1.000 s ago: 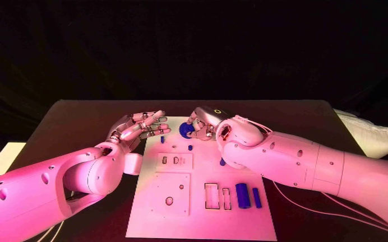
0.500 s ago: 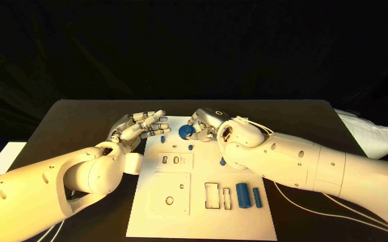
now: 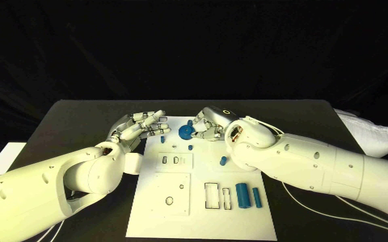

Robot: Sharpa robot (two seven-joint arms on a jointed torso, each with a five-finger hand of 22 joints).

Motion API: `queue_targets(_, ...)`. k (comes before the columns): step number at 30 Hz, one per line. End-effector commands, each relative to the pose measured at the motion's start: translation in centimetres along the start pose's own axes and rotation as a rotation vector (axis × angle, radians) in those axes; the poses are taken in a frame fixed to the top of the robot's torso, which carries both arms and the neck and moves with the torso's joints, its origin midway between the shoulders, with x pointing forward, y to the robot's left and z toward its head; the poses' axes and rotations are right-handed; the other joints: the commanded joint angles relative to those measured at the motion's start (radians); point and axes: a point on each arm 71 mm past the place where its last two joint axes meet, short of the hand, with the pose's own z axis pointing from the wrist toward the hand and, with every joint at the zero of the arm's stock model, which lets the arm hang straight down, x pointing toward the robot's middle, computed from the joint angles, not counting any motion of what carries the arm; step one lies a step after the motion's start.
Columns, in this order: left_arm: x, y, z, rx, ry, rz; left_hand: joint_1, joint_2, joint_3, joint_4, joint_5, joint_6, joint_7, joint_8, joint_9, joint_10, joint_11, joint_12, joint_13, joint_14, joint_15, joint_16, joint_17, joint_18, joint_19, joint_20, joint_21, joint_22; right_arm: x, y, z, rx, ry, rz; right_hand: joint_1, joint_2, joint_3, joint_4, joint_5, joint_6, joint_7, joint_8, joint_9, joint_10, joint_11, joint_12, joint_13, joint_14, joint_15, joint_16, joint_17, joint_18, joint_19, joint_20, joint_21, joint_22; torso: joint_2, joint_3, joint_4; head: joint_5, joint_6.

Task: Assemble the parts on the task board

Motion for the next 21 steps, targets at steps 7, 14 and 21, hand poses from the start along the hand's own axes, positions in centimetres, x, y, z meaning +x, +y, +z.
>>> queue_targets(7, 0.3, -0.1, 0.0, 0.009, 0.021, -0.012, -0.002, 0.010, -0.001, -0.006, -0.004, -0.003, 0.007, -0.004, -0.001, -0.005, 0.003, -0.007, 0.000, -0.005, -0.001, -0.003, 0.000, 0.008, -0.008, -0.002, -0.004, -0.001, -3.1, -3.7, -3.5, 0.047, 0.010, 0.062, 0.014, 0.008, -0.007, -0.005, 0.010, 0.017, -0.003, 0.005, 0.002, 0.008, 0.000, 0.008, 0.052, 0.090, 0.000, 0.004, 0.197, -0.012, 0.002, 0.005, 0.005, 0.003, -0.014, 0.0052, -0.0265, 0.007, 0.003)
queue_targets(14, 0.6, 0.0, 0.2, 0.010, 0.035, -0.013, -0.002, 0.010, -0.001, -0.007, -0.004, -0.003, 0.006, -0.004, -0.001, -0.005, 0.003, -0.007, 0.000, -0.005, -0.001, -0.003, 0.000, 0.008, -0.008, -0.002, -0.004, -0.001, -4.6, -7.3, -5.5, 0.079, 0.035, 0.055, 0.056, 0.009, -0.002, -0.032, 0.013, 0.028, -0.004, 0.004, 0.001, 0.011, -0.002, 0.012, 0.057, 0.093, -0.002, 0.010, 0.209, -0.013, 0.004, 0.003, 0.008, 0.008, -0.025, 0.0115, -0.0458, 0.009, 0.001)
queue_targets(21, 1.1, 0.2, 0.5, 0.008, 0.053, -0.018, 0.000, 0.012, 0.000, -0.009, -0.003, -0.002, 0.006, -0.004, -0.001, -0.005, 0.002, -0.007, 0.000, -0.005, -0.001, -0.004, 0.000, 0.008, -0.008, -0.002, -0.005, -0.001, -4.8, -9.6, -5.9, 0.066, 0.041, 0.038, 0.070, 0.004, -0.003, -0.042, 0.011, 0.024, -0.002, 0.000, -0.001, 0.016, 0.000, 0.023, 0.066, 0.095, -0.001, 0.015, 0.221, -0.018, 0.015, 0.003, 0.019, 0.031, -0.028, 0.0189, -0.0485, 0.002, -0.002)
